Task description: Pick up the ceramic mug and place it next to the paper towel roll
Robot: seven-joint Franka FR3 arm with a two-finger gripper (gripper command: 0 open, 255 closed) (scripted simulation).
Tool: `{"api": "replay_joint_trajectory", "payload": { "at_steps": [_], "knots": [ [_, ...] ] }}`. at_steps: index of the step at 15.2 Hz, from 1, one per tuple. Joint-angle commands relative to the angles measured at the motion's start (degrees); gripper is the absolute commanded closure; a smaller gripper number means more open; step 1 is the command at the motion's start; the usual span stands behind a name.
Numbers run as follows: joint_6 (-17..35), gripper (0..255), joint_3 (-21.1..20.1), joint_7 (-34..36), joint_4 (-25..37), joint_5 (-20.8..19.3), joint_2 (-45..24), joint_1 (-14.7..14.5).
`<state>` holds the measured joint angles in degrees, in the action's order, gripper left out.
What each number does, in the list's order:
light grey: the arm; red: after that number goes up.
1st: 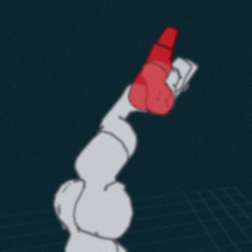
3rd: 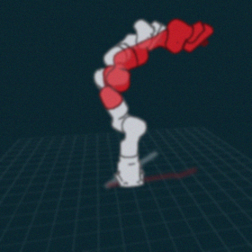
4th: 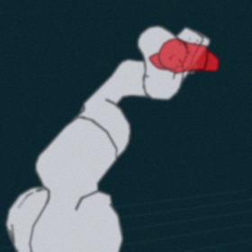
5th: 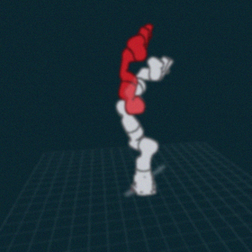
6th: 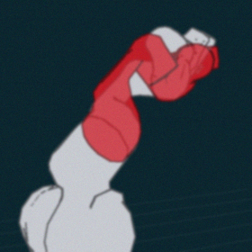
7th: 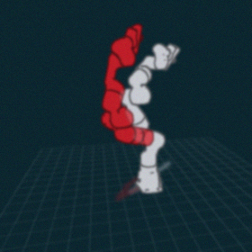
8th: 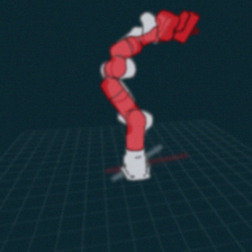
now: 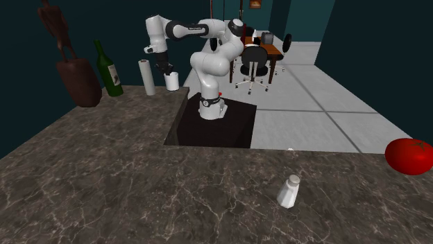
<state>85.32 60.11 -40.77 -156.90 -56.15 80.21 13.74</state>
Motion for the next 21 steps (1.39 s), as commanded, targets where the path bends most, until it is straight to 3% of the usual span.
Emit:
{"api": "replay_joint_trajectory", "payload": {
  "at_steps": [1,10,11,16,19,21],
  "knots": [
    [1.01,255,1.72,0.02,-0.84,-1.61,0.02,0.31],
    [1.30,255,2.24,0.04,-1.10,-2.08,0.02,0.41],
    [1.30,0,2.24,0.04,-1.10,-2.08,0.02,0.41],
    [1.30,0,2.24,0.04,-1.10,-2.08,0.02,0.41],
    [-2.13,0,-3.42,-0.13,2.82,3.22,-0.61,-1.37],
    [-2.99,0,-4.77,-0.18,3.95,4.49,-0.92,-1.86]
  ]
}}
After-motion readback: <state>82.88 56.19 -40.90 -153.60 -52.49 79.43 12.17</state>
